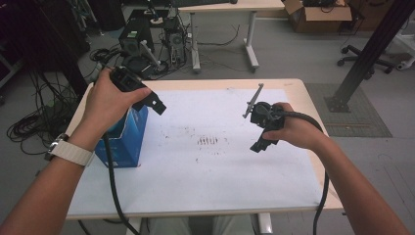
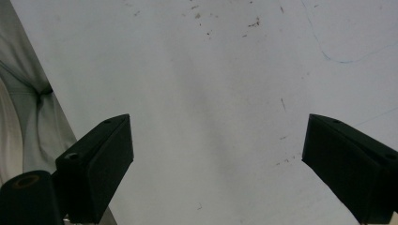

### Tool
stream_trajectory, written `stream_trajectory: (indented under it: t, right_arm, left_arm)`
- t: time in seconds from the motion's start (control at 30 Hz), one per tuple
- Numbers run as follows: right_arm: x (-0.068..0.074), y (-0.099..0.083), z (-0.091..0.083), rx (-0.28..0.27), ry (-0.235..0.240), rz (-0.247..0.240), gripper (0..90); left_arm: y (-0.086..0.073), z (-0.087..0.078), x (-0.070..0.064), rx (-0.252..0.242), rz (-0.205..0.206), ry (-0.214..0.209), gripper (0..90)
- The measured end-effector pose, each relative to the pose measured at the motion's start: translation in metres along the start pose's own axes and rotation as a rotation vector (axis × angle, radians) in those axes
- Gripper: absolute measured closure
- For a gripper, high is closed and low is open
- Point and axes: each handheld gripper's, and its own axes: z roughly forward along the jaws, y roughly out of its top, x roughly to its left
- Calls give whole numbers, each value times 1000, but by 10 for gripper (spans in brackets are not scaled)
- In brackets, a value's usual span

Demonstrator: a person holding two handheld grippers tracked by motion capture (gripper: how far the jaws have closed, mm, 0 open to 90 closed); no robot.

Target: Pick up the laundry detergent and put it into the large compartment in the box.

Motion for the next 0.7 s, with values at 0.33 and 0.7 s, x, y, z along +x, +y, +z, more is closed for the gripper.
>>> stream_trajectory:
  t: [0.33,0.7]
  right_arm:
    - [1,-1,-1,-2,0,2,91]
    - [1,0,-1,-1,-3,3,91]
  left_arm:
    - [2,3,-14,-8,46,-25,91]
    - [7,10,-26,-5,112,-54,89]
